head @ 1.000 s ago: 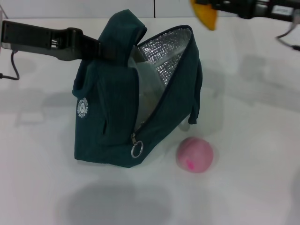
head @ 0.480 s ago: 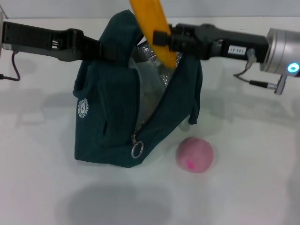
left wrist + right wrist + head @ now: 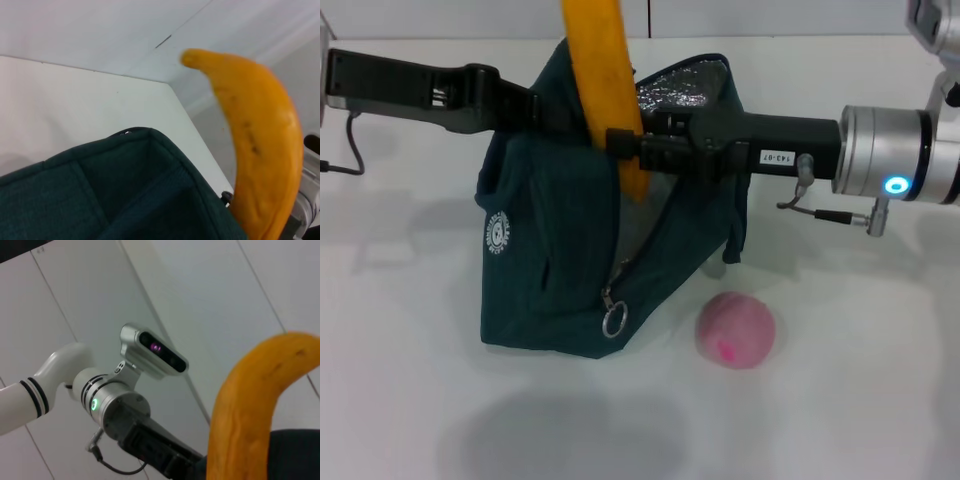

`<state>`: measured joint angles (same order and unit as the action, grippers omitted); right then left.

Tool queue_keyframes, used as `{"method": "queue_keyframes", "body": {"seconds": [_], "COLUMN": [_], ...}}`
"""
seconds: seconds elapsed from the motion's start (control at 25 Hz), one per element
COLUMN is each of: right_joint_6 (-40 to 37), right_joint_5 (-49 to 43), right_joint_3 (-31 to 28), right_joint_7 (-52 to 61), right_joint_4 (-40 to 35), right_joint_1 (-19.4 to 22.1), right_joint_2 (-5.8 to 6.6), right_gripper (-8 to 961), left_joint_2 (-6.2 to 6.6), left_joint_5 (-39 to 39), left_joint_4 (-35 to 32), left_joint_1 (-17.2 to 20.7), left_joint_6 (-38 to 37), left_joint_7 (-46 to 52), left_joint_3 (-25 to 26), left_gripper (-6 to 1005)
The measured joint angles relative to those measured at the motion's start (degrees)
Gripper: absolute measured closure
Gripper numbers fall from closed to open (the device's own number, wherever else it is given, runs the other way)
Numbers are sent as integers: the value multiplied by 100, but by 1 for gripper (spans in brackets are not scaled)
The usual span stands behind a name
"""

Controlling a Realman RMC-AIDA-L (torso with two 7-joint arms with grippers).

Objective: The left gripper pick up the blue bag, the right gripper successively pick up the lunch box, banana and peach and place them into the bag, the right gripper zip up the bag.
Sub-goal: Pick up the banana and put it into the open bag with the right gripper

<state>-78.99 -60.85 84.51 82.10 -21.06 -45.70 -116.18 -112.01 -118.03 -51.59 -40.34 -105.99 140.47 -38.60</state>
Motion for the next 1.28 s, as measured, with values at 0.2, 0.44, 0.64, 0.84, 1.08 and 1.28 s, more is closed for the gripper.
{"method": "queue_keyframes", "body": {"seconds": [0.2,0.44,0.64,0.84,1.08,1.28], "right_joint_6": [-4,-31,-20,-80,-85,-92], "right_joint_5": [92,102,88,69,88,93], "right_joint_3": [212,249,329,404,407,396], "right_joint_7": [-3,-6,-7,-7,-7,-7], "right_joint_4": [-26,-32,-39,-61,-175,-190], "right_joint_1": [184,339,362,341,462,558], "right_joint_2": [-1,-1,-1,0,-1,-1], "right_gripper": [504,499,467,436,398,352], "left_joint_2": [10,13,14,22,23,22], "left_joint_5": [0,0,1,0,0,2], "left_joint_4": [0,0,0,0,0,0], "left_joint_1": [26,36,26,27,30,39], "left_joint_6": [0,1,0,0,-7,-9], "left_joint_7": [-2,-2,-2,-2,-2,-2], "left_joint_3": [2,2,2,2,2,2], "left_gripper": [963,963,963,963,963,963]}}
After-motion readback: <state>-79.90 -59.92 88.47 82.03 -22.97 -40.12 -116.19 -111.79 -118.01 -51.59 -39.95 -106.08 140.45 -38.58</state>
